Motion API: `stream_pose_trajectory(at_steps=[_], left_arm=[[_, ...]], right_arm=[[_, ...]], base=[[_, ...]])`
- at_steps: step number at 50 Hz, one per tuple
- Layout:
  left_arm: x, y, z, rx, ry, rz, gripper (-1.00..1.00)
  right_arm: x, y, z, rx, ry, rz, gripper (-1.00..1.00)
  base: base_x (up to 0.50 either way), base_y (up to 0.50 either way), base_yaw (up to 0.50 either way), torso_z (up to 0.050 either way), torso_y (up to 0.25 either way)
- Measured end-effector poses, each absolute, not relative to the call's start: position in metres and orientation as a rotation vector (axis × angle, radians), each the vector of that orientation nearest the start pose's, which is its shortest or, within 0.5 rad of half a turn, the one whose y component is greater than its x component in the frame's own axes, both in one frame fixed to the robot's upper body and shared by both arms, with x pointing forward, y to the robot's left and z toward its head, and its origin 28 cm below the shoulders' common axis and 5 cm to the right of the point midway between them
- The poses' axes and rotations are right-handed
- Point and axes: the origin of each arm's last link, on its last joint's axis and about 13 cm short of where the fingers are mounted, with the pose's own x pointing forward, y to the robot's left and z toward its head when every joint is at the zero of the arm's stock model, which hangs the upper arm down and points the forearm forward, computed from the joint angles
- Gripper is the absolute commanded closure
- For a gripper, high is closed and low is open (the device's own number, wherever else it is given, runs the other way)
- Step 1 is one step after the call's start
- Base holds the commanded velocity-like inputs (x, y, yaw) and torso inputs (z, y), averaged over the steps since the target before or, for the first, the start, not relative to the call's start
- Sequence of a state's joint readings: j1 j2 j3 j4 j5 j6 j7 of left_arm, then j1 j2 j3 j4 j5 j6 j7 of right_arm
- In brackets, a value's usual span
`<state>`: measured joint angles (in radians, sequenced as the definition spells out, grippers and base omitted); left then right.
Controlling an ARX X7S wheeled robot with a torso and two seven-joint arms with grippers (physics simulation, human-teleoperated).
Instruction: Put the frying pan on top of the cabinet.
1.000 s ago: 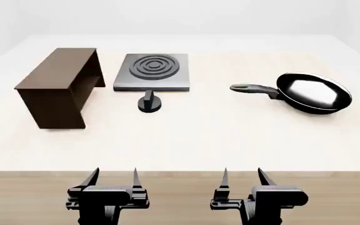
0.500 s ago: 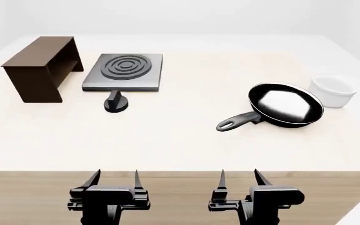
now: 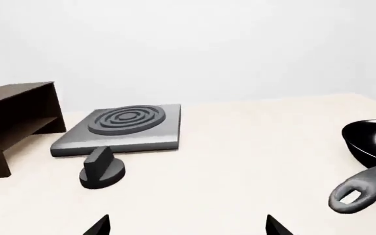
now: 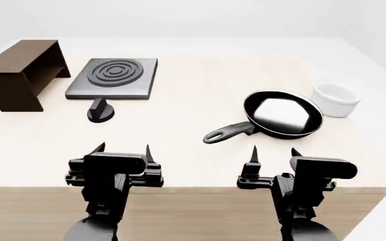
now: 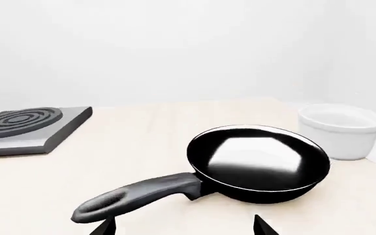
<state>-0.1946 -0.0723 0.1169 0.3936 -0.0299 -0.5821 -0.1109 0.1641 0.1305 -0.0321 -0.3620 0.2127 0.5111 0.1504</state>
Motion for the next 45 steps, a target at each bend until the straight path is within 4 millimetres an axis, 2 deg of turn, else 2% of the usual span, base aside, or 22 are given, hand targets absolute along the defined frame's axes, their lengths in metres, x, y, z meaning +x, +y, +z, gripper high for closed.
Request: stream_pose_trajectory(at_steps=[3, 6, 13, 24, 45], left_arm=[[0.238, 0.195, 0.122, 0.036, -0.032, -0.009, -1.00], [0.236, 0.194, 0.137, 0.019, -0.051, -0.015, -1.00], [0.235, 0.195, 0.154, 0.005, -0.078, -0.013, -1.00], [0.233, 0.193, 0.163, 0.002, -0.091, -0.022, -1.00], [0.233, 0.193, 0.167, 0.000, -0.089, -0.045, -1.00]], right_arm=[[0.237, -0.110, 0.110, 0.039, -0.026, -0.042, -1.00], [0.236, -0.110, 0.123, 0.029, -0.045, -0.053, -1.00], [0.232, -0.111, 0.143, 0.017, -0.080, -0.059, -1.00], [0.227, -0.110, 0.155, -0.002, -0.103, -0.055, -1.00], [0.225, -0.108, 0.159, -0.031, -0.115, -0.041, -1.00]], base=[[0.50, 0.00, 0.00, 0.000, 0.000], [0.50, 0.00, 0.00, 0.000, 0.000], [0.50, 0.00, 0.00, 0.000, 0.000], [0.50, 0.00, 0.00, 0.000, 0.000], [0.50, 0.00, 0.00, 0.000, 0.001]])
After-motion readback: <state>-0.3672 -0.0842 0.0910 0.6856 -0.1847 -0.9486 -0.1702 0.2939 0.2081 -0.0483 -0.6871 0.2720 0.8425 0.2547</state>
